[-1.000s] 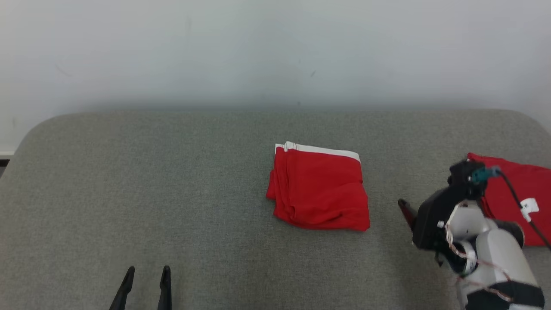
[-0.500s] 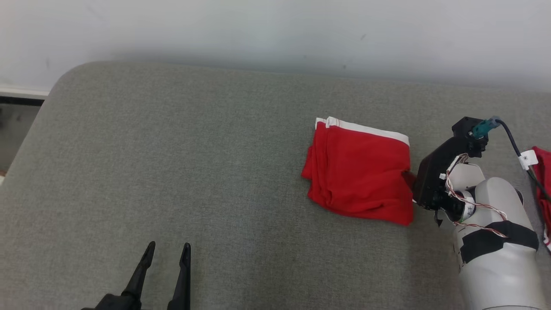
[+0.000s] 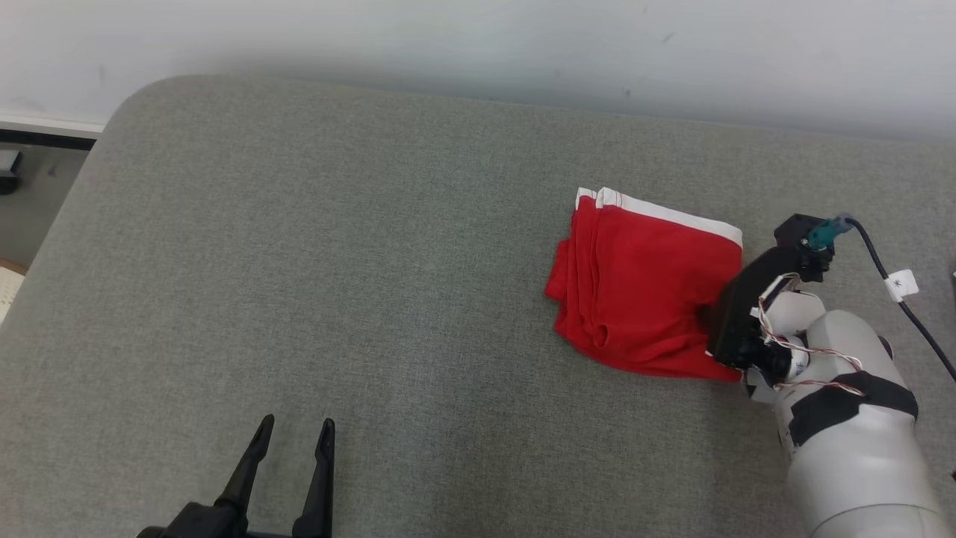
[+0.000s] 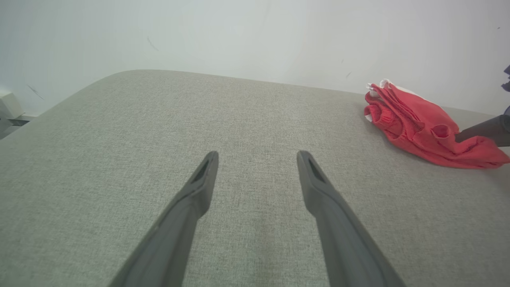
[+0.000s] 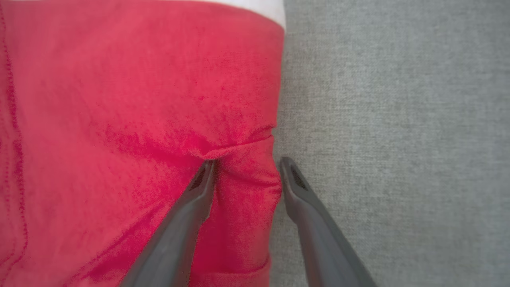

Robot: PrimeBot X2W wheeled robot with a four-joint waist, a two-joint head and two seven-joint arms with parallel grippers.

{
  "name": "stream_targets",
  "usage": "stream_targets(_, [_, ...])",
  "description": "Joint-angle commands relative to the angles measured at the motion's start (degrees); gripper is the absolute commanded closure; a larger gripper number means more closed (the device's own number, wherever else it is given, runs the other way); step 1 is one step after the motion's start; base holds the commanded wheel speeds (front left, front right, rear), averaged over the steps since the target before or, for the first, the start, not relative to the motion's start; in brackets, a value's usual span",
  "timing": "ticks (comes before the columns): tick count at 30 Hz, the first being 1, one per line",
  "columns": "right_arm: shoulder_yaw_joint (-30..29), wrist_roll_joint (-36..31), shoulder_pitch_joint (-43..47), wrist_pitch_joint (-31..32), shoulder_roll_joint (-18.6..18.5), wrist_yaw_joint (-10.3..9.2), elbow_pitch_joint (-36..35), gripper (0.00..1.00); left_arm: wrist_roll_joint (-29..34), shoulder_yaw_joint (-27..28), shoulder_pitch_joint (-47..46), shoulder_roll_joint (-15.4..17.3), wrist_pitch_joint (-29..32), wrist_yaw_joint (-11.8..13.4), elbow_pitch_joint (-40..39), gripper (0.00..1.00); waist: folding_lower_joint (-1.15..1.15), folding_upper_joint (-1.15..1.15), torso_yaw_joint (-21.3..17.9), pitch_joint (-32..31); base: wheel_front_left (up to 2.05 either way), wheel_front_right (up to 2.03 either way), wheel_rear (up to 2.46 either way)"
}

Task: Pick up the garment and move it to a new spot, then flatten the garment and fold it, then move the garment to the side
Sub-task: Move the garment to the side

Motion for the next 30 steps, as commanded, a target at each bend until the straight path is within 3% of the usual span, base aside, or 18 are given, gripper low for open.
stream_targets(1, [0.30,-0.15,0.89,-0.04,0.40,0.06,1.62,1.00,-0.34,0.05,-1.08,0.24,-0.19,0.07,0.14,0.00,0.00,0.00,-0.16,0.15,0.00,0.00,0.00])
stream_targets(5, [2.36,0.23,-0.82,-2.86,0.24,0.05,2.79,1.00,-0.58,0.39,-1.03,0.48,-0.19,0.07,0.58,0.00,0.00,0.00,-1.20,-0.15,0.00,0.00,0.00])
stream_targets(10, [7.38,-0.04,-2.62,-3.80,0.02,0.05,-0.59,1.00,-0.70,1.54,-1.05,0.92,-0.19,0.07,0.03,0.00,0.00,0.00,-4.31,-1.04,0.00,0.00,0.00])
stream_targets(15, [16.88,2.26,-0.94,-0.58,-6.48,0.05,-10.02,1.00,-0.97,2.90,-1.06,1.37,-0.18,0.07,-1.06,0.00,0.00,0.00,-8.58,-1.39,0.00,0.00,0.00])
stream_targets(19, [22.18,4.89,1.62,3.39,-14.62,0.05,-17.21,1.00,-1.39,3.00,-1.95,1.68,-0.18,0.07,-2.02,0.00,0.00,0.00,-10.38,-0.13,0.00,0.00,0.00])
stream_targets(26, [25.22,11.32,6.52,9.83,-25.63,0.05,-28.53,1.00,-1.28,2.70,-3.58,2.52,-0.19,0.07,-3.38,0.00,0.00,0.00,-11.46,3.61,0.00,0.00,0.00])
stream_targets(30, [25.44,11.45,8.81,11.01,-31.76,0.05,-33.59,1.00,-1.64,2.28,-4.67,3.19,-0.18,0.07,-3.31,0.00,0.00,0.00,-11.72,5.19,0.00,0.00,0.00])
